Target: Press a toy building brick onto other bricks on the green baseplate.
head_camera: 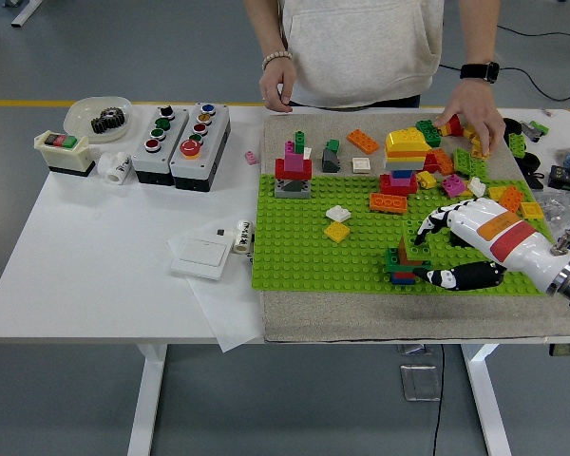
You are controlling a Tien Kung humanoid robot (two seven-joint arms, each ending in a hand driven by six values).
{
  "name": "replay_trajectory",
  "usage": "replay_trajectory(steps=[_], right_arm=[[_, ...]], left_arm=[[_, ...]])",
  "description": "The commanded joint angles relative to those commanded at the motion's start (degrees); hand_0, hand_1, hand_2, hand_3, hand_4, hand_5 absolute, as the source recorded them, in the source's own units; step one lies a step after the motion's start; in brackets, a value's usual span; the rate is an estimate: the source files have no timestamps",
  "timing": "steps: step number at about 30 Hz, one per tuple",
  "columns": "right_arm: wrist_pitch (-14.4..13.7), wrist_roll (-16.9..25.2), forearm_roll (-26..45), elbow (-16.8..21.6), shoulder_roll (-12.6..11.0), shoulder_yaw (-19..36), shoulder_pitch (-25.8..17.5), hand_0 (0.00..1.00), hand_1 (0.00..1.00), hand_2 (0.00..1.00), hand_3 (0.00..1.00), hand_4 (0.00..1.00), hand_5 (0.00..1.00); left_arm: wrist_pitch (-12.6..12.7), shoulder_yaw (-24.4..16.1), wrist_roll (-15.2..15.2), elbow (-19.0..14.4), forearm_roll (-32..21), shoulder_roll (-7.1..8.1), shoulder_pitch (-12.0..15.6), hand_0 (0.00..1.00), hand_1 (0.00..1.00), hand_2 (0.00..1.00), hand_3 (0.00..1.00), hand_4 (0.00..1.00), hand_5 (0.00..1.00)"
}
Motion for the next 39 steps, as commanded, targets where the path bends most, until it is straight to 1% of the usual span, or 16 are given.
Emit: replay_trajectory(steps=[16, 17, 19, 22, 23, 24, 26, 28, 29, 31, 32, 33, 35, 36, 37, 39], right_arm=[[-1.22, 0.21, 0.80, 0.85, -0.02, 1.00, 0.37, 0.559, 0.561, 0.604, 0.545, 0.808, 0.512], [-1.36, 0.10, 1.03, 0.88, 0.05, 1.15, 0.45, 0.575, 0.580, 0.621, 0.556, 0.809, 0.511], [-1.57, -0.13, 1.35, 0.89, 0.13, 1.25, 0.54, 0.575, 0.580, 0.621, 0.556, 0.809, 0.511], [-2.66, -1.34, 4.09, 0.63, 0.54, 1.43, 0.91, 0.575, 0.580, 0.621, 0.556, 0.809, 0.511], [-2.98, -1.81, 4.93, 0.49, 0.70, 1.47, 0.98, 0.614, 0.621, 0.682, 0.595, 0.816, 0.510], [-3.30, -2.35, 6.61, 0.33, 0.87, 1.52, 1.05, 0.614, 0.621, 0.682, 0.595, 0.816, 0.510], [-3.47, -2.63, 7.78, 0.26, 0.95, 1.54, 1.08, 0.614, 0.621, 0.682, 0.595, 0.816, 0.510], [-5.88, -3.77, 12.23, -0.02, 1.60, 1.58, 1.33, 0.614, 0.621, 0.682, 0.595, 0.816, 0.510], [-6.59, -3.91, 14.84, -0.05, 1.72, 1.59, 1.38, 0.743, 0.737, 0.804, 0.831, 0.893, 0.549], [-8.24, -3.90, 19.62, -0.09, 2.01, 1.60, 1.53, 0.743, 0.737, 0.804, 0.831, 0.893, 0.549], [-8.56, -3.89, 21.82, -0.10, 2.06, 1.60, 1.56, 0.743, 0.737, 0.804, 0.831, 0.893, 0.549], [-10.08, -4.03, 23.93, -0.12, 2.30, 1.66, 1.76, 0.743, 0.737, 0.804, 0.831, 0.893, 0.549], [-12.13, -4.25, 28.66, -0.22, 2.58, 1.80, 1.96, 0.743, 0.737, 0.804, 0.831, 0.893, 0.549], [-13.09, -4.58, 30.85, -0.32, 2.70, 1.85, 2.10, 0.796, 0.782, 0.851, 0.865, 0.998, 0.626], [-14.05, -4.90, 33.46, -0.42, 2.80, 1.89, 2.26, 0.796, 0.782, 0.851, 0.865, 0.998, 0.626], [-15.04, -5.18, 37.93, -0.49, 2.91, 2.03, 2.39, 0.796, 0.782, 0.851, 0.865, 0.998, 0.626]], left_arm=[[0.00, -0.08, -0.01, 0.08, -0.03, -0.07, 0.22, 0.493, 0.573, 0.658, 0.642, 0.696, 0.770], [0.00, -0.14, 0.02, 0.10, 0.02, -0.09, 0.30, 0.493, 0.573, 0.658, 0.641, 0.696, 0.770], [0.01, -0.19, 0.04, 0.11, 0.06, -0.10, 0.39, 0.493, 0.573, 0.658, 0.641, 0.696, 0.770], [0.01, -0.32, 0.08, 0.13, 0.21, -0.10, 0.58, 0.493, 0.573, 0.658, 0.641, 0.696, 0.770], [0.01, -0.35, 0.09, 0.14, 0.27, -0.10, 0.61, 0.494, 0.572, 0.658, 0.642, 0.696, 0.769], [0.02, -0.39, 0.10, 0.15, 0.34, -0.10, 0.64, 0.494, 0.572, 0.658, 0.642, 0.696, 0.769], [0.02, -0.41, 0.11, 0.15, 0.37, -0.10, 0.66, 0.494, 0.572, 0.658, 0.642, 0.696, 0.769], [0.08, -0.47, 0.12, 0.14, 0.48, -0.08, 0.71, 0.494, 0.572, 0.658, 0.642, 0.696, 0.769], [0.09, -0.47, 0.12, 0.14, 0.48, -0.07, 0.72, 0.493, 0.571, 0.658, 0.642, 0.695, 0.769], [0.10, -0.51, 0.14, 0.14, 0.57, -0.06, 0.72, 0.493, 0.571, 0.658, 0.642, 0.695, 0.769], [0.10, -0.52, 0.14, 0.14, 0.59, -0.05, 0.72, 0.493, 0.571, 0.658, 0.642, 0.695, 0.769], [0.12, -0.50, 0.13, 0.14, 0.59, -0.04, 0.71, 0.493, 0.571, 0.658, 0.642, 0.695, 0.769], [0.14, -0.39, 0.08, 0.14, 0.45, -0.02, 0.73, 0.493, 0.571, 0.658, 0.642, 0.695, 0.769], [0.15, -0.35, 0.06, 0.15, 0.41, -0.01, 0.75, 0.493, 0.571, 0.657, 0.641, 0.696, 0.770], [0.16, -0.31, 0.05, 0.15, 0.40, 0.00, 0.76, 0.493, 0.571, 0.657, 0.641, 0.696, 0.770], [0.15, -0.29, 0.05, 0.15, 0.43, 0.02, 0.76, 0.493, 0.571, 0.657, 0.641, 0.696, 0.770]])
